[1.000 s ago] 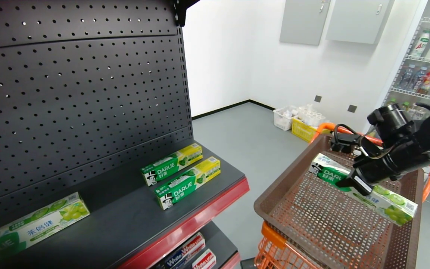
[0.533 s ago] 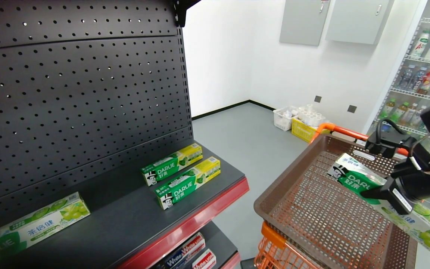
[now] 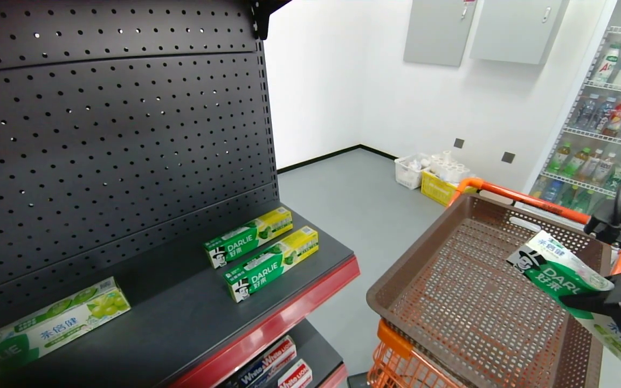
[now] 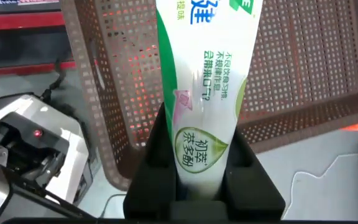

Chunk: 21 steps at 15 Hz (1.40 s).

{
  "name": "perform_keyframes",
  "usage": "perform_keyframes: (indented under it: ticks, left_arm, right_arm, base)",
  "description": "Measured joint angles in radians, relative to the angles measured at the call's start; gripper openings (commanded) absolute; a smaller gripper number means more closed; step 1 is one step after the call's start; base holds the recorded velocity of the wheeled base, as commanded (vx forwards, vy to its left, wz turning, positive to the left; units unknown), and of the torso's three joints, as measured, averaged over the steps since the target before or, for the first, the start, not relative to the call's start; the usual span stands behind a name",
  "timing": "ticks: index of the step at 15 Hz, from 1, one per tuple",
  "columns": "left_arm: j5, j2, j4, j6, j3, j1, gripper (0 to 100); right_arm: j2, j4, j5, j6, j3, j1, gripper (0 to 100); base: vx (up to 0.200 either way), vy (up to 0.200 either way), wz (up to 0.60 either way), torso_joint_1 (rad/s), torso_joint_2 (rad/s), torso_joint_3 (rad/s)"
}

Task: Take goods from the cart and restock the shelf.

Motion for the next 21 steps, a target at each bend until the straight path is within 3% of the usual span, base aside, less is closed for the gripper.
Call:
perform_keyframes:
  ticks: [18, 21]
  left_arm:
    - [0.0, 0.0, 0.0, 0.0, 0.0, 0.0, 100]
    - [0.001, 0.0, 0.0, 0.0, 0.0, 0.0, 100]
  right_arm:
    - [-0.08, -0.046, -0.002, 0.009, 0.068, 0.011, 0]
    - [-0.077, -0.053, 0.006, 0.027, 0.073, 0.001, 0]
  base:
    - [0.0, 0.0, 0.6, 0.002, 0.0, 0.002]
    - [0.0, 0.0, 0.0, 0.0, 0.0, 0.0]
